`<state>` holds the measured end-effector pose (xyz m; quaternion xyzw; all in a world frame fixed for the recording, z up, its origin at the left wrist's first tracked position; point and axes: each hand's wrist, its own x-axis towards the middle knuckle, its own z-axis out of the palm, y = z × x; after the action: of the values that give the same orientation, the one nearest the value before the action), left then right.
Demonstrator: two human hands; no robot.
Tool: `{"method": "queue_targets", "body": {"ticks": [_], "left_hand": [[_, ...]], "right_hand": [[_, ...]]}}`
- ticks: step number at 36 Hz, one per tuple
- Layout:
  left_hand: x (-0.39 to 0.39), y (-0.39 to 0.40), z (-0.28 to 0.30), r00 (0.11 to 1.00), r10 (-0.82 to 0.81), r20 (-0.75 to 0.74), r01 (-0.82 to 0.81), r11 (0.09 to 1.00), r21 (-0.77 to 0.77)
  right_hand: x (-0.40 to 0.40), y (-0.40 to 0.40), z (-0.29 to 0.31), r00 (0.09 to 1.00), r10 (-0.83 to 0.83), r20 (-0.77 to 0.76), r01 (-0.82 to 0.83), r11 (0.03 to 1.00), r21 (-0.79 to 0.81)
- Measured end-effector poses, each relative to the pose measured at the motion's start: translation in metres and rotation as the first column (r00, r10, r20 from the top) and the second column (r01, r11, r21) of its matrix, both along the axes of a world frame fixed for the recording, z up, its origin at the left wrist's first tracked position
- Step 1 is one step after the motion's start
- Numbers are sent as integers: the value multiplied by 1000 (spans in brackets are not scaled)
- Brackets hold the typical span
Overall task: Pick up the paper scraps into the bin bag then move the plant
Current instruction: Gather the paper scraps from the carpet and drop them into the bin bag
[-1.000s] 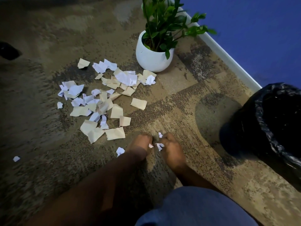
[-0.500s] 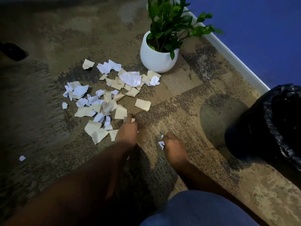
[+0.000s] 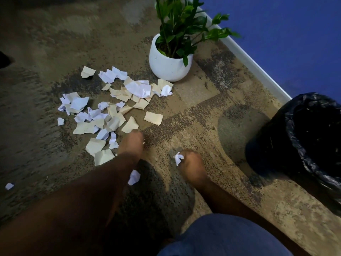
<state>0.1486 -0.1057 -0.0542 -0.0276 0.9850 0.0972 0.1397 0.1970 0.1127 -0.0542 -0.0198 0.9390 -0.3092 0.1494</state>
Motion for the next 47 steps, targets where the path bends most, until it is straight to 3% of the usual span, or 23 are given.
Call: {"method": "queue_targets", "body": {"ticks": [4, 11, 18, 23, 27, 30, 34, 39, 47], "left_hand": [[-2, 13, 12, 1000, -11, -22, 12, 999, 39], [-15, 58, 47, 996, 5, -84, 15, 972, 233], [-31, 136, 106, 972, -2, -236, 116, 876, 469], [-46, 202, 163, 938, -62, -341, 265, 764, 588], [-53, 252, 203, 886, -75, -458, 370, 711, 598], [-53, 285, 223, 863, -93, -496, 422, 673, 607], [-46, 328, 236, 855, -181, -486, 488, 598, 635], [-32, 368, 233, 844, -336, -418, 535, 577, 617], [-18, 386, 214, 788, -539, -298, 587, 509, 630]], "right_hand": [[-4, 5, 7, 995, -94, 31, 97, 991, -97], [-15, 28, 38, 969, -211, -128, 190, 968, -162], [-33, 70, 101, 934, -248, -257, 214, 965, -153], [-41, 107, 159, 828, -339, -447, 312, 941, -135], [-44, 145, 200, 783, -354, -511, 355, 929, -100], [-43, 174, 221, 716, -475, -511, 471, 869, -148], [-31, 216, 235, 700, -484, -525, 541, 840, -54], [-11, 258, 237, 696, -515, -499, 620, 782, 57], [8, 284, 219, 674, -621, -400, 695, 716, 61]]}}
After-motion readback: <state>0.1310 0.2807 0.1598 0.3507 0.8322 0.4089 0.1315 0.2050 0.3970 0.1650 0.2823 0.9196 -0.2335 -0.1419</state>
